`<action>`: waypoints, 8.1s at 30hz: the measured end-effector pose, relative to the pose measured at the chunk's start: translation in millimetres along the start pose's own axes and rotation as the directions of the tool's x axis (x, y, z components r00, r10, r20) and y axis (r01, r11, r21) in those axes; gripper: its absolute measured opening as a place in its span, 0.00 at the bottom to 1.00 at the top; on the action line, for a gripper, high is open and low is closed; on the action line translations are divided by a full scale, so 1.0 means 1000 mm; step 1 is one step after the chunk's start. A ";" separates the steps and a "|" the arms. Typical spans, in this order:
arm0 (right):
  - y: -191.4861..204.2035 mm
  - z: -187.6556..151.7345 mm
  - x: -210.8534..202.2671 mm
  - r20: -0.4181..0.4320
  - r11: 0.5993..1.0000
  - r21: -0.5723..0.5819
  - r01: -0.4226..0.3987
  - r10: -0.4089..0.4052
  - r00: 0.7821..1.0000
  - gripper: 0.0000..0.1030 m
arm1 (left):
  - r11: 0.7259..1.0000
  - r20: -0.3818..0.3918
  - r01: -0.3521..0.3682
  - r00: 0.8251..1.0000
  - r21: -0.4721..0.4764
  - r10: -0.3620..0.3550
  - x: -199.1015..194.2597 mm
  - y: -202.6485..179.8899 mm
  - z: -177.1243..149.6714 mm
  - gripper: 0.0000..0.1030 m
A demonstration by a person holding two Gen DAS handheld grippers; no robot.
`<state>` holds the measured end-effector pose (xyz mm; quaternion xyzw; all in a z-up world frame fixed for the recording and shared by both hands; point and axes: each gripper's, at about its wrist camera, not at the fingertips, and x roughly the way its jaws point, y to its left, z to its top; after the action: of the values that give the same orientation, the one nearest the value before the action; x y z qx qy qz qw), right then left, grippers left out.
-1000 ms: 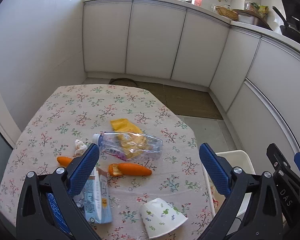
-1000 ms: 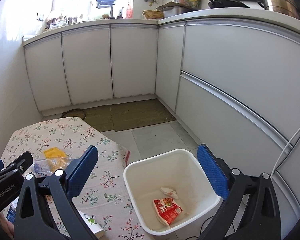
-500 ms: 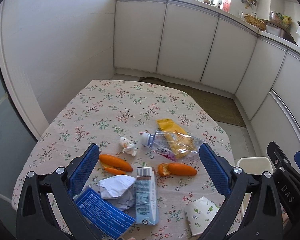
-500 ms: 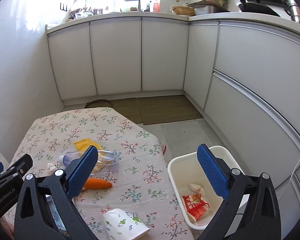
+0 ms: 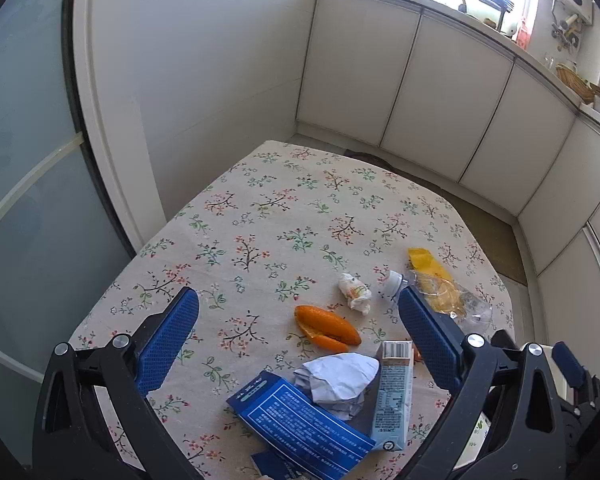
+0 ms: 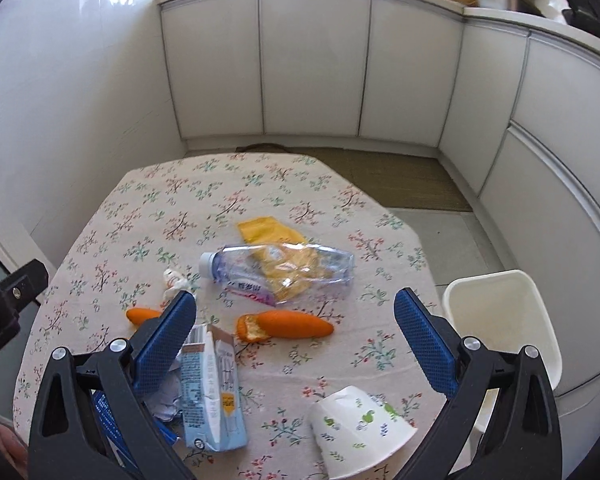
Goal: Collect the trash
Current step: 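Move the right gripper to the blue milk carton and grasp it, then grasp the crumpled white tissue with the left gripper while the right gripper holds the carton, then carry the carton and tissue over the white bin and open the right gripper, then open the left gripper over the white bin to drop the tissue, then move both grippers back over the table toward the remaining trash, then close the right gripper on the crumpled white tissue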
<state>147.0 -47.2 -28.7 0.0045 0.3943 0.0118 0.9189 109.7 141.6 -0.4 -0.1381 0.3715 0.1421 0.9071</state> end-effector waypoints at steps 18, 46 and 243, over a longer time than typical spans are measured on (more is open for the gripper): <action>0.056 -0.050 0.090 -0.465 0.989 -0.018 -0.144 0.119 0.877 0.64 | 0.996 -0.050 0.030 0.998 -0.084 -0.035 0.004 0.044 0.008 0.93; -0.015 -0.013 0.041 -0.314 0.955 0.160 -0.249 0.288 0.905 0.35 | 0.995 -0.360 0.086 0.928 -0.048 -0.097 0.151 -0.044 0.019 0.87; 0.067 -0.044 0.087 -0.401 0.912 0.172 -0.373 0.410 0.819 0.59 | 0.983 -0.110 0.061 0.991 -0.171 -0.081 0.011 0.056 0.015 0.93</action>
<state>174.2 21.7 -120.6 0.1220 0.5771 0.1843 0.7862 106.0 200.4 -6.1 -0.2349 0.4051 0.1320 0.8737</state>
